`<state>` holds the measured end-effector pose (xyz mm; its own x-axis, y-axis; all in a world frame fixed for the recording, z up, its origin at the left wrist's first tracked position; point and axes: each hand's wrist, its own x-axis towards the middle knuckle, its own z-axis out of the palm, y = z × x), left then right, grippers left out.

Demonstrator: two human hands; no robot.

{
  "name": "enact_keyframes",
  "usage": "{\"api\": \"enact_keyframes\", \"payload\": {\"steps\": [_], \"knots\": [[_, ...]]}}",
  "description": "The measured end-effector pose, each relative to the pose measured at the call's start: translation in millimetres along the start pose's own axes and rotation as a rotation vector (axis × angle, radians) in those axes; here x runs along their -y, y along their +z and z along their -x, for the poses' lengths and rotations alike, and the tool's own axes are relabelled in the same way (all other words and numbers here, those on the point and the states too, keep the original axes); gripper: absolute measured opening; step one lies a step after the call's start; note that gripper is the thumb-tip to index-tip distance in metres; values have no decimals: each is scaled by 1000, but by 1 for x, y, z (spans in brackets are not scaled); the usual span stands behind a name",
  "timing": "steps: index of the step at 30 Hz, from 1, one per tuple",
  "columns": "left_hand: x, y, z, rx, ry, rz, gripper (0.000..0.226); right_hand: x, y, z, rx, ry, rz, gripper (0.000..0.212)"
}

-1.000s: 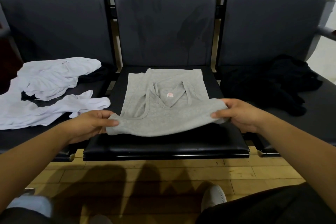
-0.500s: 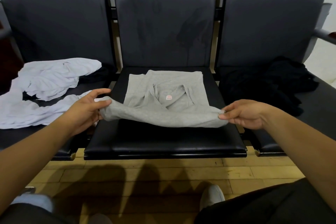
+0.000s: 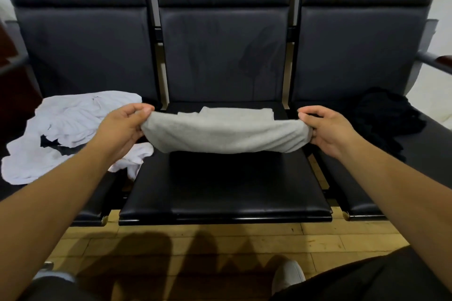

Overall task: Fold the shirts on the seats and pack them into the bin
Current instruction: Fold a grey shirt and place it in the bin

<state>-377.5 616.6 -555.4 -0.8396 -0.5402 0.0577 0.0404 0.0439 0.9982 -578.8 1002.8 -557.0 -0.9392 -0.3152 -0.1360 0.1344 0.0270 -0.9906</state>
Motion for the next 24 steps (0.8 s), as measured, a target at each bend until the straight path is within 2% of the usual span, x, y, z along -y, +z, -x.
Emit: {"api": "enact_keyframes", "payload": {"steps": [4,6,7,10,13,14,17,19,22,24], "knots": [[-66,12,-30,78,85,-117,26,64,7,-21,-62,-27,-129,7],[-108,16,-41,88,177,-207,27,105,10,-28,-16,-27,-154,8],[-130,16,-46,73,235,-234,27,127,10,-30,38,-29,-153,9],[-197,18,-50,-10,392,-261,25,193,7,-22,163,-147,-163,31],[-245,22,-45,-118,479,-249,21,238,0,-10,199,-310,-276,26],[-254,24,-43,-133,479,-288,20,244,0,-7,181,-324,-240,24],[-261,27,-33,-73,320,-400,19,245,-1,-6,95,-243,106,20],[-261,26,-29,-92,255,-273,18,248,-3,-5,76,-200,65,23],[-262,23,-25,-145,256,-146,14,257,-7,-1,60,-231,-91,29],[-262,20,-25,-173,243,-111,11,258,-7,-2,38,-260,-65,30]]}}
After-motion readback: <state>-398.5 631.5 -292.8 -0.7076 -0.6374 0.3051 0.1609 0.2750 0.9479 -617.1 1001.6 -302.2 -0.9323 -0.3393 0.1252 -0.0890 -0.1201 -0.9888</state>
